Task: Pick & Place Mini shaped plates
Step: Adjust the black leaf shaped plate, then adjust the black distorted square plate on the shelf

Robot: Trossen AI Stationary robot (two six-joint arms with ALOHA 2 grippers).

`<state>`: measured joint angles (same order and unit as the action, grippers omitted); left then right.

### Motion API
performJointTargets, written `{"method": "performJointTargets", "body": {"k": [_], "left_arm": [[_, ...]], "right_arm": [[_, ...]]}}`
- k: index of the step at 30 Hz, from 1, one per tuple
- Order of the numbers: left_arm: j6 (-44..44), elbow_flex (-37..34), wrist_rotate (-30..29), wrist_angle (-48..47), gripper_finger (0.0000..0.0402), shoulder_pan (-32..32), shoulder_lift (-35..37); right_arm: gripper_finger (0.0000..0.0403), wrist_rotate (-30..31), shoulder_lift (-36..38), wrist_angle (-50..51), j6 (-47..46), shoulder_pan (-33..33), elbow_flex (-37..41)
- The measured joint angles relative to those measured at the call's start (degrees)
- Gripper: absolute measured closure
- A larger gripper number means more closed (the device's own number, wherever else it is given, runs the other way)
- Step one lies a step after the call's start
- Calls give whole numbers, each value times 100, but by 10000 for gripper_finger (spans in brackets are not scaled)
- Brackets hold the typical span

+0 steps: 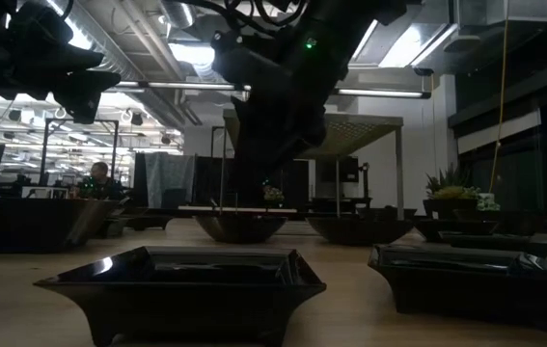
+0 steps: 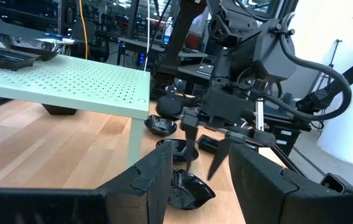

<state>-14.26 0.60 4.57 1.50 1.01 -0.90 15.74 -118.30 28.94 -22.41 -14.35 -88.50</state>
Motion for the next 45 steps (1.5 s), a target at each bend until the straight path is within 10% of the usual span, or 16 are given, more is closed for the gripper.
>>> {"method": "performJointTargets", "body": {"k": [20, 36, 45], "left_arm": [[0, 1, 1, 0, 249, 0, 0], [0, 0, 1, 0, 249, 1, 1], [0, 0, 1, 0, 249, 1, 1]], "right_arm": [[243, -812, 1394, 220, 667, -401, -1], [243, 1129, 2896, 403, 1844, 1650, -1], [247, 394, 2782, 139, 3771, 3292, -1]]}}
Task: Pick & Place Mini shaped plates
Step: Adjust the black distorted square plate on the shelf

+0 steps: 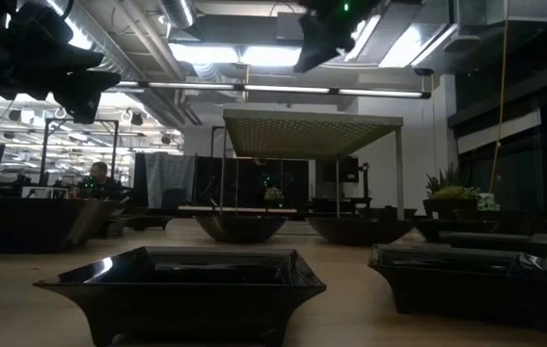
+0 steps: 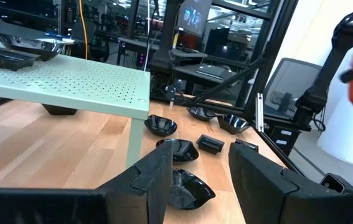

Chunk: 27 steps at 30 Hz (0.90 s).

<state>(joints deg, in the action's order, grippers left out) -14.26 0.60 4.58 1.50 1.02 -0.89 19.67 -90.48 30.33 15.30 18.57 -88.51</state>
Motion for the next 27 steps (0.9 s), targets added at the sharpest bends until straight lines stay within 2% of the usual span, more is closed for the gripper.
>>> {"method": "performJointTargets", "body": {"k": [2, 5, 8, 10, 16, 20, 27], "left_arm": [[0, 0, -2, 0, 249, -1, -1], [0, 0, -2, 0, 249, -1, -1], [0, 2, -2, 0, 249, 0, -2], [0, 0, 0, 0, 249, 0, -1], [0, 1, -1, 0, 249, -1, -1], [0, 0, 0, 0, 249, 0, -2], [0, 0, -2, 0, 249, -1, -1]], "right_arm": [[260, -576, -49, -93, 378, 351, 0], [303, -1336, -133, -226, 814, 837, 0], [368, -1605, -241, -321, 1286, 1205, 0], [392, -1623, -313, -383, 1487, 1385, 0], [398, -1705, -530, -686, 1678, 1954, 0], [398, -2101, -763, -816, 1491, 2268, 0], [400, -2375, -1237, -818, 1230, 2511, 0]]}}
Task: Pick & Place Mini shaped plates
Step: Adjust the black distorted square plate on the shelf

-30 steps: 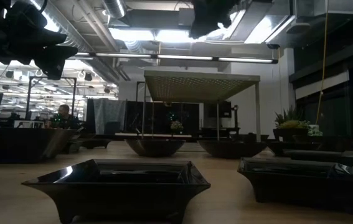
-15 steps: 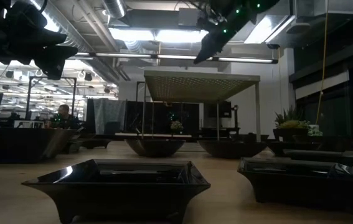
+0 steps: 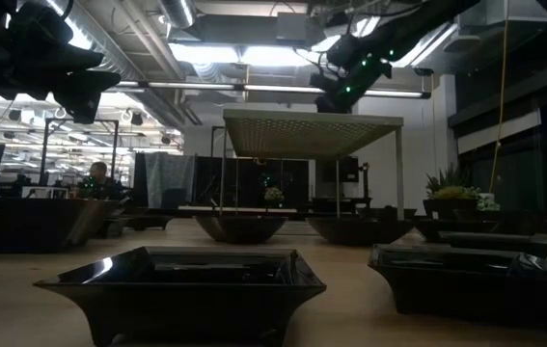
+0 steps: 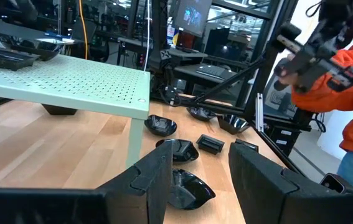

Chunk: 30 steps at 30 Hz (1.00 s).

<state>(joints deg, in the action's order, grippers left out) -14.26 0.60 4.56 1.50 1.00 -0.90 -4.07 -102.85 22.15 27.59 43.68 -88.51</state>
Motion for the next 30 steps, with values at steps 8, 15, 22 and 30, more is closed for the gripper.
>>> {"method": "performJointTargets", "body": {"k": [8, 15, 22, 30], "left_arm": [[0, 0, 2, 0, 249, 1, 1], [0, 2, 1, 0, 249, 1, 0], [0, 1, 1, 0, 249, 0, 0], [0, 0, 1, 0, 249, 1, 1]], "right_arm": [[401, -140, -99, -33, 4, 51, 0], [401, -666, -99, 28, -55, 68, 0], [402, -779, -99, 44, -57, 6, 0], [401, -1107, -99, 50, -175, -118, 0]]}}
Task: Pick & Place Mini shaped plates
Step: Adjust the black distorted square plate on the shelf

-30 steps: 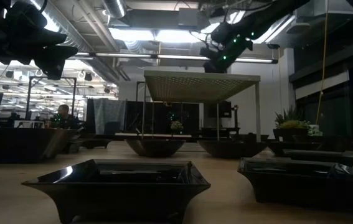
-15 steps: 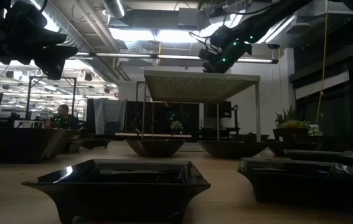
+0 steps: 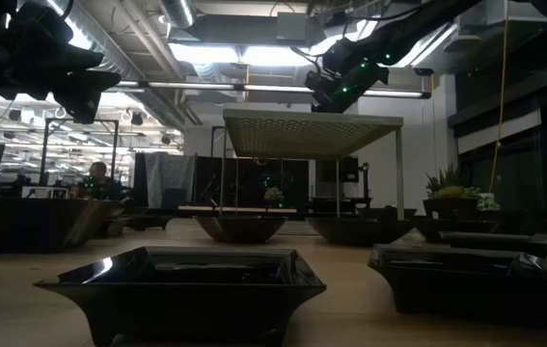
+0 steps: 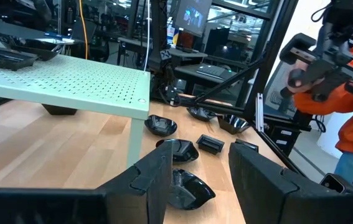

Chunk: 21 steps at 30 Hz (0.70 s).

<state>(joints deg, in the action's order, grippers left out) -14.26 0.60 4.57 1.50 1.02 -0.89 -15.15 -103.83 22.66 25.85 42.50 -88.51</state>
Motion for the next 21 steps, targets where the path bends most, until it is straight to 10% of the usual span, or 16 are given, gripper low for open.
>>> {"method": "performJointTargets", "body": {"k": [21], "left_arm": [[0, 0, -1, 0, 249, -2, 0]], "right_arm": [[398, -400, 246, 281, 31, -356, 0]]}}
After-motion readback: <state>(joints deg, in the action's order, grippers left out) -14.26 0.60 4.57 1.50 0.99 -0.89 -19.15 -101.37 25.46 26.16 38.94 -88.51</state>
